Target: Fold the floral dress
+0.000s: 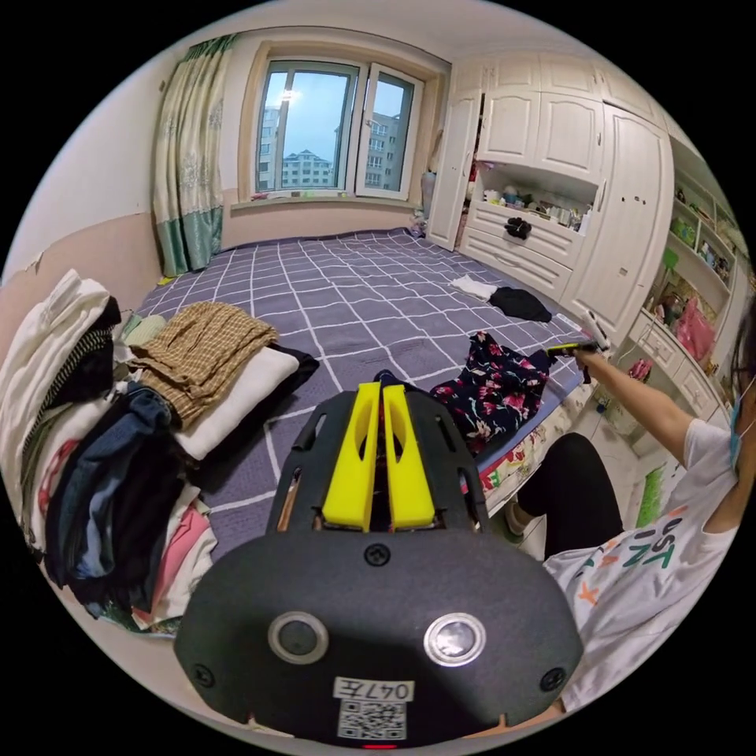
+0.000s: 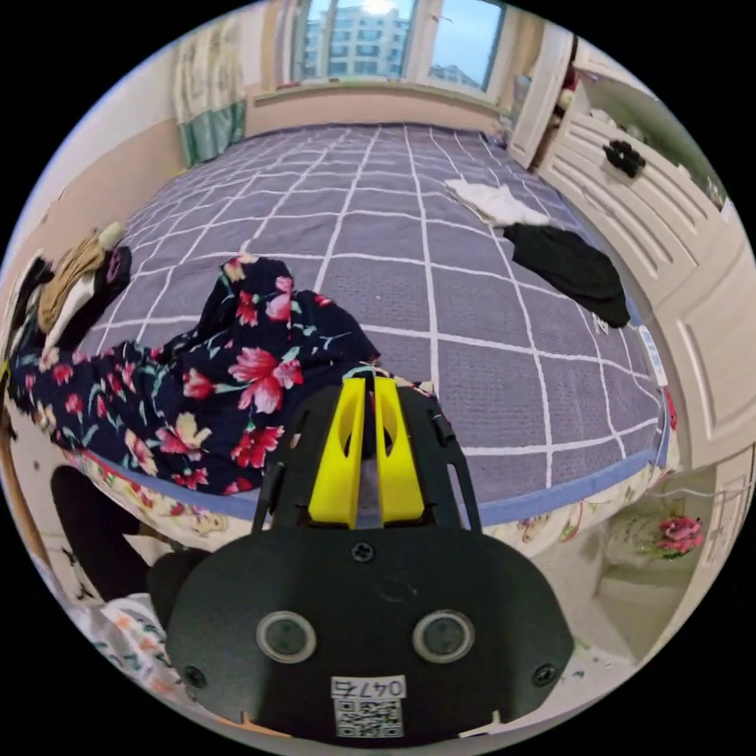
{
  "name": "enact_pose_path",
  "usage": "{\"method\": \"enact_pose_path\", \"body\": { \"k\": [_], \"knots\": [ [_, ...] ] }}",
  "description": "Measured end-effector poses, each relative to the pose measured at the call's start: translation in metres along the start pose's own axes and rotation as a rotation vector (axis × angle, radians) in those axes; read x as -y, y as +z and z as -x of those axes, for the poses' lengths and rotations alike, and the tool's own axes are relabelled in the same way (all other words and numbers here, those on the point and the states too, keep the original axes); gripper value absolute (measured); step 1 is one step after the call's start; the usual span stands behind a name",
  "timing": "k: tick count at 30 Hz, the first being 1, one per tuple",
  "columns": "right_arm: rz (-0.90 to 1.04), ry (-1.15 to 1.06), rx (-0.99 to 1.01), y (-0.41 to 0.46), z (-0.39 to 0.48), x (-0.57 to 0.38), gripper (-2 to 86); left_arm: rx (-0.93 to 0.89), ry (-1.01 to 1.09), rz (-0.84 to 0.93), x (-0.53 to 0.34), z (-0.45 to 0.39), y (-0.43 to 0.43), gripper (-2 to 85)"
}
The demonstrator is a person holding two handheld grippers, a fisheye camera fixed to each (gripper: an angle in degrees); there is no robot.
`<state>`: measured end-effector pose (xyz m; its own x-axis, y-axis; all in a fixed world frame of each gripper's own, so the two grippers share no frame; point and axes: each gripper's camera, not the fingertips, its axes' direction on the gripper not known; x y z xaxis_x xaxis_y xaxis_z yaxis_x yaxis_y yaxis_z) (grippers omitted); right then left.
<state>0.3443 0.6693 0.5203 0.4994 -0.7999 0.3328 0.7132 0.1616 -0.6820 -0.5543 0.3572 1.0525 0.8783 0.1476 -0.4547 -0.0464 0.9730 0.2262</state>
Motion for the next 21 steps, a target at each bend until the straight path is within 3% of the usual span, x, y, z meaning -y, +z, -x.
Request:
{"method": "enact_pose_path", "body": {
  "k": [4, 12, 17, 21],
  "knots": [
    [0.174, 0.084, 0.012, -0.019, -0.011, 0.045, 0.2, -0.03, -0.038, 0.009, -0.004, 0.009, 0.01, -0.8],
    [-0.161, 0.242, 0.193, -0.12, -0.019, 0.073, 0.2, -0.069, -0.1, 0.004, -0.002, 0.024, 0.015, -0.8],
    [-0.284, 0.478, 0.39, -0.114, -0.062, 0.048, 0.2, -0.041, -0.062, 0.038, 0.006, 0.019, 0.019, -0.8],
    [-0.265, 0.39, 0.404, -0.084, -0.085, 0.038, 0.7, -0.02, -0.043, 0.049, 0.003, 0.02, 0.024, -0.8]
  ]
}}
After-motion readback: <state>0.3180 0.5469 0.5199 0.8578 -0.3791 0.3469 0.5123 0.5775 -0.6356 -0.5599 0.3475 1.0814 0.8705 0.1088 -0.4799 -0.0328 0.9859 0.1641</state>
